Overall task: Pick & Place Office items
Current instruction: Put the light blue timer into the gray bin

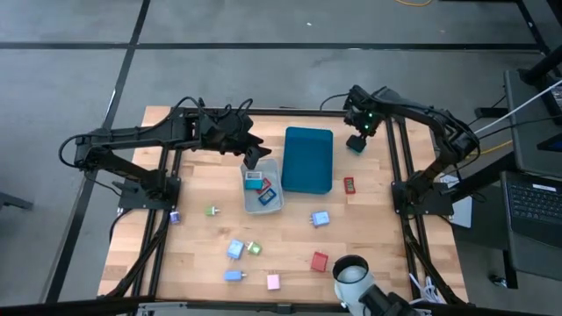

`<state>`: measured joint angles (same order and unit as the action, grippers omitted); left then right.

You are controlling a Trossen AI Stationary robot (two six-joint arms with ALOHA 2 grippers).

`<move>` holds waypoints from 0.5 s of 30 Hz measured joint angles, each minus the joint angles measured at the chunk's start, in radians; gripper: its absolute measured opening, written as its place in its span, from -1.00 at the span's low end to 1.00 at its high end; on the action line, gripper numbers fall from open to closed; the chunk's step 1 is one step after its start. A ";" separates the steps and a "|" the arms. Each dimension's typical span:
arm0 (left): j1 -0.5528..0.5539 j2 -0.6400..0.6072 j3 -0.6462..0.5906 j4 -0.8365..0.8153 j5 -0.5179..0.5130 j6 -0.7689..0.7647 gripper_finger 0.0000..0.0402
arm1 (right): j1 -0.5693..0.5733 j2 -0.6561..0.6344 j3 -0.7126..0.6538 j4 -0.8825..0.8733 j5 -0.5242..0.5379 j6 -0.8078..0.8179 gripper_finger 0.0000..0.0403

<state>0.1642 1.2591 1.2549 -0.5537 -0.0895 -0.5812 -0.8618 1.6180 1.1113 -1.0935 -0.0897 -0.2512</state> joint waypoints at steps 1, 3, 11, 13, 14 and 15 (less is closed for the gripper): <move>0.000 0.000 0.000 0.000 0.000 0.000 0.28 | -0.007 0.001 -0.017 0.005 -0.002 -0.001 0.50; 0.000 0.000 0.000 0.000 0.001 -0.007 0.28 | -0.016 0.001 -0.051 0.020 0.001 -0.013 0.50; 0.001 0.000 0.000 0.003 -0.001 -0.009 0.28 | -0.051 0.002 -0.167 0.126 -0.014 -0.026 0.50; 0.001 0.000 0.000 0.003 -0.002 -0.010 0.28 | -0.046 0.002 -0.180 0.162 -0.018 -0.026 0.50; 0.001 0.000 0.000 0.003 -0.002 -0.011 0.28 | -0.044 0.002 -0.183 0.181 -0.018 -0.026 0.50; 0.001 0.000 0.000 0.003 -0.002 -0.014 0.28 | -0.042 0.002 -0.185 0.191 -0.017 -0.027 0.50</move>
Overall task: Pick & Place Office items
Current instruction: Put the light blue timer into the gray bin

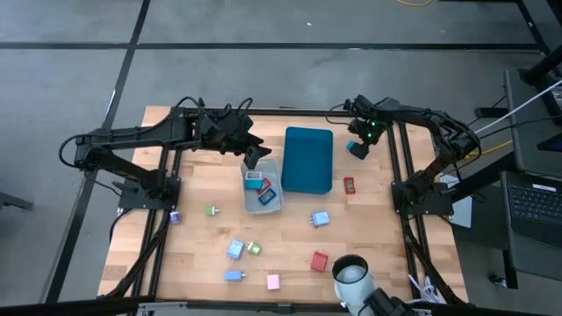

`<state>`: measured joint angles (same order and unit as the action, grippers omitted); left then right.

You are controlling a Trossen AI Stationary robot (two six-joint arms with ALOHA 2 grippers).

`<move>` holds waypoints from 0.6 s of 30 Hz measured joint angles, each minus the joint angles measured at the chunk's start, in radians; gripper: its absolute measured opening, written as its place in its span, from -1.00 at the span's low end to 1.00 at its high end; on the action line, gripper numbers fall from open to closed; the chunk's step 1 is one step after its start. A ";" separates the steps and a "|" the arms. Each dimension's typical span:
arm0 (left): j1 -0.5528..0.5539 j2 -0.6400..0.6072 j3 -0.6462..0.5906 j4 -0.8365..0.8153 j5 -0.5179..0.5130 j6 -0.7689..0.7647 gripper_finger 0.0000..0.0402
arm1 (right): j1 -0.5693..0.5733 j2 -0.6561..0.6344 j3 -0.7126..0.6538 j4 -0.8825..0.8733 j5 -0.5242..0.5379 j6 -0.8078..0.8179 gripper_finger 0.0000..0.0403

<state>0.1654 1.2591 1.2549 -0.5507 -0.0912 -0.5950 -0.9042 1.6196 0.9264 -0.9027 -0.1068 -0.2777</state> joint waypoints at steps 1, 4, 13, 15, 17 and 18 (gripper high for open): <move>0.000 0.000 0.000 0.000 0.000 -0.005 0.28 | 0.001 0.000 0.000 0.004 0.001 -0.002 0.50; 0.000 0.000 0.000 0.000 0.000 -0.012 0.28 | 0.002 0.000 0.000 0.022 0.001 -0.012 0.50; 0.000 0.000 0.000 0.000 0.001 -0.023 0.28 | 0.002 0.016 -0.001 0.066 -0.007 -0.015 0.46; 0.000 0.000 0.000 0.001 0.001 -0.023 0.28 | 0.002 0.016 -0.001 0.074 -0.012 -0.013 0.44; 0.000 0.000 0.000 0.000 0.002 -0.023 0.28 | 0.002 0.016 -0.005 0.082 -0.014 -0.007 0.42; 0.000 0.000 0.000 0.001 0.003 -0.022 0.28 | 0.002 0.016 -0.011 0.083 -0.014 -0.004 0.40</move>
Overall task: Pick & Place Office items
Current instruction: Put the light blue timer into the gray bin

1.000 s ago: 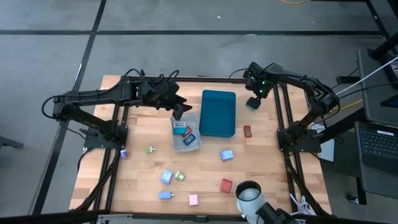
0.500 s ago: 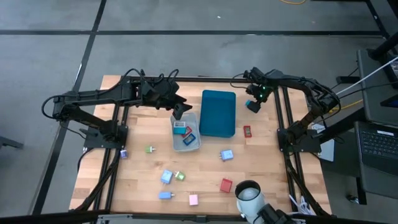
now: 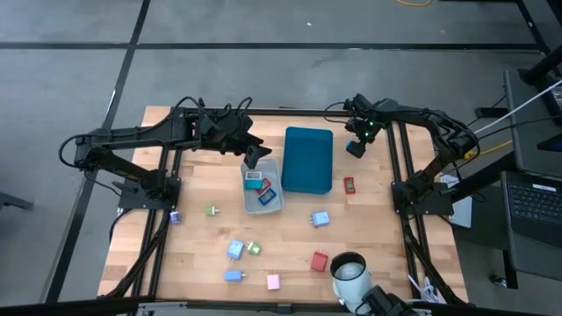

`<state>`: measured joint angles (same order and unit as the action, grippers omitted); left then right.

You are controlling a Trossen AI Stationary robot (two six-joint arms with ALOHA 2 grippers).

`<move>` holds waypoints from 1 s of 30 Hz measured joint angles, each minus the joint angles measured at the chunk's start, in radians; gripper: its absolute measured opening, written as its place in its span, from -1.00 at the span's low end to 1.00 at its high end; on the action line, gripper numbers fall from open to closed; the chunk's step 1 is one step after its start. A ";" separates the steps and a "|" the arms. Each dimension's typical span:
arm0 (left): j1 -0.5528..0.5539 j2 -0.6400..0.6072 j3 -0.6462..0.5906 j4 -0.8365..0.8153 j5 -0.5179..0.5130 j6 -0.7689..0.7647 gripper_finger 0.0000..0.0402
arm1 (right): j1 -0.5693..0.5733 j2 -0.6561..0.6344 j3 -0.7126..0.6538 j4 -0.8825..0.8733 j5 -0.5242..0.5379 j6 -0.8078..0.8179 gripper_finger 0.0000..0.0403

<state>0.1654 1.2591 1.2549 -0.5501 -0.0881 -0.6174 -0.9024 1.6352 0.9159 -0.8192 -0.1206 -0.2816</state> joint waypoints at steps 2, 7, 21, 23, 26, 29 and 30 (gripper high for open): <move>0.000 0.000 0.000 0.000 0.001 0.000 0.28 | 0.000 0.000 -0.015 0.006 0.000 0.005 0.39; 0.000 0.000 0.000 0.000 0.001 0.008 0.28 | 0.001 0.000 -0.040 0.037 0.002 0.017 0.36; 0.000 0.000 0.000 0.000 0.002 0.012 0.28 | 0.006 0.000 -0.054 0.102 0.009 0.064 0.14; 0.000 0.000 0.000 0.000 0.002 0.019 0.28 | 0.006 0.000 -0.054 0.102 0.009 0.064 0.06; 0.000 0.000 0.000 0.000 0.003 0.028 0.28 | 0.006 0.000 -0.054 0.102 0.013 0.064 -0.05; 0.000 0.000 0.000 0.000 0.003 0.029 0.28 | 0.006 -0.001 -0.059 0.113 0.020 0.064 -0.12; 0.000 0.000 0.000 -0.001 0.003 0.029 0.28 | 0.006 -0.002 -0.060 0.114 0.021 0.064 -0.15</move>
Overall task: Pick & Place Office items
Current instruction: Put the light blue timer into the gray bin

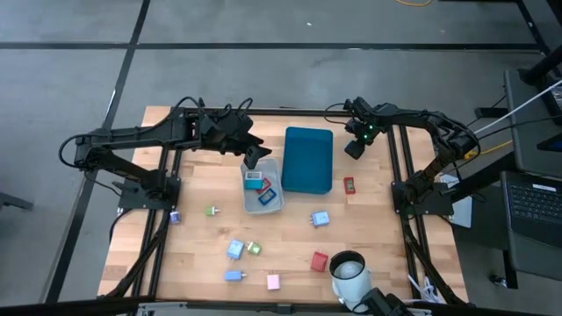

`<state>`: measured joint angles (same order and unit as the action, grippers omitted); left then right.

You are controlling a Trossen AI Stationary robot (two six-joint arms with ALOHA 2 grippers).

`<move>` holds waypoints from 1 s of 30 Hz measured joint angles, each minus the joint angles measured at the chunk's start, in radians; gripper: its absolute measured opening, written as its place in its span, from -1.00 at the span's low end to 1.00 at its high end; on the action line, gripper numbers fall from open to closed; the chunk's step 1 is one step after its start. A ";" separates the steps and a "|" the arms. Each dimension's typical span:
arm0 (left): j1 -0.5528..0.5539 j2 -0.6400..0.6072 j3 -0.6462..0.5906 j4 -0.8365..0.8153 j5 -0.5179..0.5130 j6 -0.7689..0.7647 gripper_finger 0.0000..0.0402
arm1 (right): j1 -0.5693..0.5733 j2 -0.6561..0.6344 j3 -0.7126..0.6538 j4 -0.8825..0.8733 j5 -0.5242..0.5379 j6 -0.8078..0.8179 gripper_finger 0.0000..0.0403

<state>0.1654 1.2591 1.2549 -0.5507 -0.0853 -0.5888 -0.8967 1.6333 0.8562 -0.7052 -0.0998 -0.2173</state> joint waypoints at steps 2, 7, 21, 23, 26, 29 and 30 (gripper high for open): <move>0.000 0.000 0.000 -0.001 0.001 0.000 0.28 | 0.000 0.000 0.000 0.003 0.001 0.001 -0.20; 0.000 0.000 -0.005 -0.006 0.001 0.006 0.28 | 0.000 0.000 0.000 0.007 0.004 0.004 -0.26; 0.003 0.001 -0.063 0.049 -0.010 0.008 0.28 | 0.000 0.003 0.047 -0.158 -0.010 0.035 -0.28; 0.014 0.001 -0.063 0.083 -0.009 0.023 0.28 | 0.000 0.003 0.059 -0.216 -0.009 0.026 -0.28; 0.032 0.001 -0.063 0.113 -0.003 0.029 0.28 | 0.000 0.003 0.095 -0.280 -0.030 0.035 -0.28; 0.041 0.001 -0.063 0.124 -0.002 0.053 0.28 | 0.002 -0.004 0.135 -0.353 -0.085 0.047 -0.28; 0.041 0.001 -0.063 0.126 -0.002 0.058 0.28 | 0.005 -0.010 0.148 -0.372 -0.097 0.048 -0.28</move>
<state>0.2066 1.2597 1.1919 -0.4244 -0.0868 -0.5304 -0.8913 1.6229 1.0046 -1.0770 -0.1969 -0.1692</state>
